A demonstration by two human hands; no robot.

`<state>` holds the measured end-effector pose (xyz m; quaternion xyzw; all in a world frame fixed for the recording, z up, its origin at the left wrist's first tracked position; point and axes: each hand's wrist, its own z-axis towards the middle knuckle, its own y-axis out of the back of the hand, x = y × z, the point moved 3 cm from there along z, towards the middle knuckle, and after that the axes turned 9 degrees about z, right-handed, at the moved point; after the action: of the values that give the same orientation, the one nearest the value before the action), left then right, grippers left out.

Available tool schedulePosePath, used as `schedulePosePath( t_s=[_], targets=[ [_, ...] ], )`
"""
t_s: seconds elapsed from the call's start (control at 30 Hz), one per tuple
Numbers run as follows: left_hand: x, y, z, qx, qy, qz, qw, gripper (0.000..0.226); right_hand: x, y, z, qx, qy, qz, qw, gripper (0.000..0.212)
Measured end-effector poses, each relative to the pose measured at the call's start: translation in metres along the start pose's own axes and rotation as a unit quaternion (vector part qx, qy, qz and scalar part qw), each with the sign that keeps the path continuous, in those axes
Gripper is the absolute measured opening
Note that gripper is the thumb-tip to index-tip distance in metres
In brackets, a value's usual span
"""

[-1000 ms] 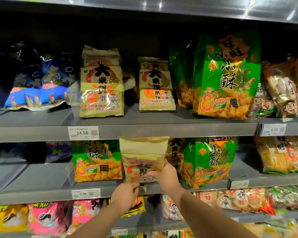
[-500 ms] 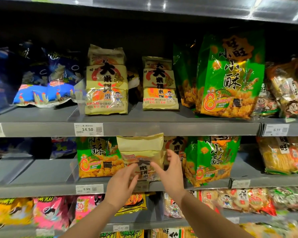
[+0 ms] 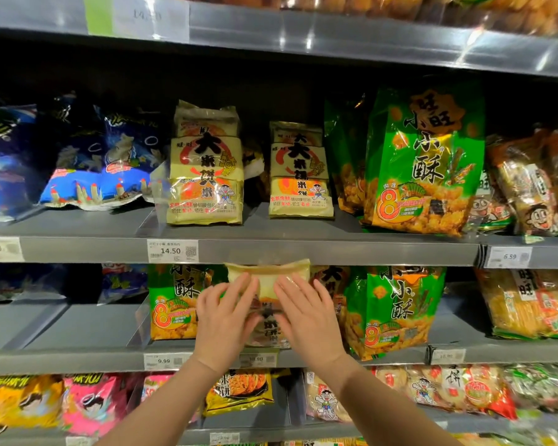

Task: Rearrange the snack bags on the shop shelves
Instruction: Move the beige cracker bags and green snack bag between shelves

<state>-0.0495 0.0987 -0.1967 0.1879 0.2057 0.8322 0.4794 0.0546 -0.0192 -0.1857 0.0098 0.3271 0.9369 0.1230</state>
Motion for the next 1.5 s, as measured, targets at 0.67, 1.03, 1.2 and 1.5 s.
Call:
schedulePosePath(
  t_s=[0.67,1.03,1.2,1.5],
  targets=[
    [-0.009,-0.02,-0.009,0.2,-0.021,0.015,0.98,0.111,-0.005,-0.025,-0.025,0.14,-0.043,-0.014,0.989,0.068],
    [-0.035,-0.025,-0.008,0.13,-0.001,0.0,0.992,0.069,-0.015,-0.025,-0.024,0.145,-0.073,-0.013,0.987,0.063],
    [-0.074,-0.019,-0.006,0.129,-0.004,-0.072,0.989,0.036,-0.041,-0.001,-0.037,0.073,-0.1,0.044,0.991,0.034],
    [-0.146,-0.026,0.048,0.196,-0.003,-0.094,0.976,0.034,-0.109,0.036,-0.048,0.046,-0.15,-0.009,0.988,0.031]
  ],
)
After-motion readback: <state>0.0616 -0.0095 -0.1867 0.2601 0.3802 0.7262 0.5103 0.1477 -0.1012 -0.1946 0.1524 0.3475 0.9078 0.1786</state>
